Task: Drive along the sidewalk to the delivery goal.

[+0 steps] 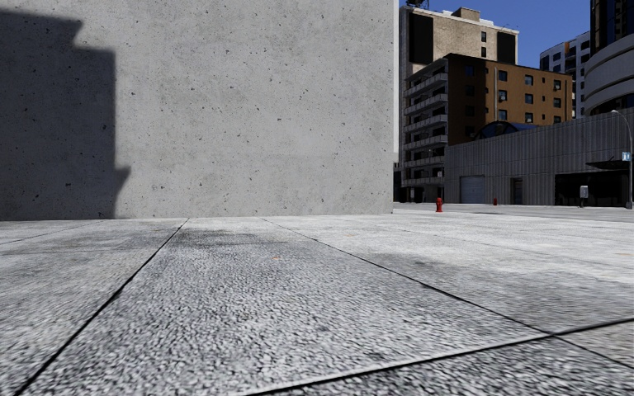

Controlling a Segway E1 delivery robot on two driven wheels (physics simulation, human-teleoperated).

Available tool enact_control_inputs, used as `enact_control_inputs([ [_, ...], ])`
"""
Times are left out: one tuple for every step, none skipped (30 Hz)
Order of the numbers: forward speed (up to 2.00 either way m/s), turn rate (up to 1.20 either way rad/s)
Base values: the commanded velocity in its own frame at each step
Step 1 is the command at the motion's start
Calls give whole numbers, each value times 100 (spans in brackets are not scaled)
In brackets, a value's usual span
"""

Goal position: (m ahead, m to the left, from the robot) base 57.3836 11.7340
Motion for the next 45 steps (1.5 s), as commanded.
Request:
enact_control_inputs([
  [0, 0],
  [0, 0],
  [0, 0],
  [0, 0],
  [0, 0],
  [0, 0],
  [0, 0],
  [0, 0],
  [0, 0],
  [0, 0],
  [0, 0],
  [0, 0],
  [0, 0],
  [0, 0],
  [0, 0],
  [0, 0],
  [0, 0],
  [0, 0],
  [0, 0],
  [0, 0],
  [0, 0],
  [0, 0],
  [0, 0],
  [0, 0],
  [0, 0],
  [0, 0],
  [0, 0],
  [0, 0],
  [0, 0],
  [0, 0],
  [6, 0],
  [0, 0],
  [100, 0],
  [100, 0],
  [200, 0],
  [200, 0],
  [200, 0],
  [200, 0],
  [200, 0],
  [200, 0],
  [200, 0],
  [200, 0],
  [200, 0],
  [200, 0],
  [200, 0],
])
